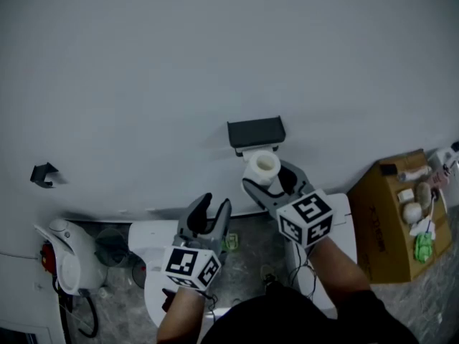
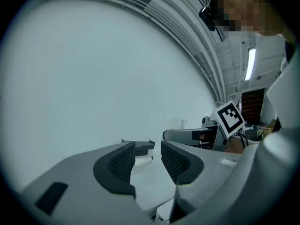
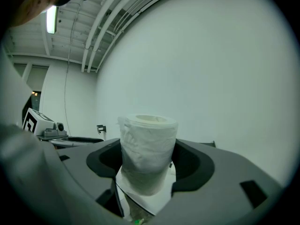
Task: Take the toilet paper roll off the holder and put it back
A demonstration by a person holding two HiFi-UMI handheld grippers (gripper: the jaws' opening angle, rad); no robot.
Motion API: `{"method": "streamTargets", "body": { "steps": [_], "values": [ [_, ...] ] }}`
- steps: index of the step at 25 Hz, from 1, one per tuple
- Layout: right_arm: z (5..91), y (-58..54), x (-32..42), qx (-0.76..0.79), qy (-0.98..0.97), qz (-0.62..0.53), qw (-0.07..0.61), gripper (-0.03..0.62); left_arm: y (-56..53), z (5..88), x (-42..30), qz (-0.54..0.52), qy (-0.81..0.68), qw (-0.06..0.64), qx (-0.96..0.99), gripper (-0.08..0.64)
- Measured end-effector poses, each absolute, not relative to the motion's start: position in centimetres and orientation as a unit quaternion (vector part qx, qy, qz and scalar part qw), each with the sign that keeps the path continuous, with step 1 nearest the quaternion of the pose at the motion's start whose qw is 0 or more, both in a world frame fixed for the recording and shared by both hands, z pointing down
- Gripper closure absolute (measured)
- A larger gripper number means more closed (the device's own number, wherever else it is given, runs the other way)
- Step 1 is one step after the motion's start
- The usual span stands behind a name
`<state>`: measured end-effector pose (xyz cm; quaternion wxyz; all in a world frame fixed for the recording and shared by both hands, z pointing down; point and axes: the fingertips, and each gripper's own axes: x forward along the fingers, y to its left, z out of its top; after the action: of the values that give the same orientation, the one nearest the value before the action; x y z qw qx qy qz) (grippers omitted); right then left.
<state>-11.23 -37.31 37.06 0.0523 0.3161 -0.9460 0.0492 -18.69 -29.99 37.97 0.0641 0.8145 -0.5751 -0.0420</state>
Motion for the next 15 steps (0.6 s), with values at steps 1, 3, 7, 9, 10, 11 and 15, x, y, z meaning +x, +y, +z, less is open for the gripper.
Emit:
{"method": "streamTargets", "body": {
  "steps": [1,3,7,9,10,11,15],
  "values": [
    [36.9,-38.3,-11.0,0.316,-0.946,0.047,0.052,0.287,-30.8,37.9,-18.5,-0.042,-0.577,0.064,0.813,0.397],
    [36.6,-40.2,-10.5,0.317,-0.946,0.041,0.051,0.287,-32.3,37.7,-18.3,-0.042,-0.579,0.062,0.812,0.397],
    [35.6,-43.7,-10.3,0.319,-0.946,0.033,0.045,0.287,-35.0,37.3,-18.2,-0.042,-0.581,0.058,0.811,0.397],
    [35.2,-45.1,-10.2,0.319,-0.946,0.029,0.044,0.287,-36.2,37.1,-18.0,-0.042,-0.583,0.058,0.809,0.397],
    [35.0,-45.8,-10.2,0.318,-0.947,0.026,0.044,0.287,-36.7,36.9,-17.9,-0.042,-0.584,0.057,0.809,0.397],
    [34.8,-46.4,-10.2,0.317,-0.947,0.023,0.044,0.287,-37.3,36.8,-17.9,-0.042,-0.585,0.056,0.808,0.397],
    [34.3,-49.2,-10.5,0.315,-0.948,0.013,0.048,0.287,-39.5,36.6,-17.8,-0.041,-0.588,0.056,0.806,0.397]
  ]
}}
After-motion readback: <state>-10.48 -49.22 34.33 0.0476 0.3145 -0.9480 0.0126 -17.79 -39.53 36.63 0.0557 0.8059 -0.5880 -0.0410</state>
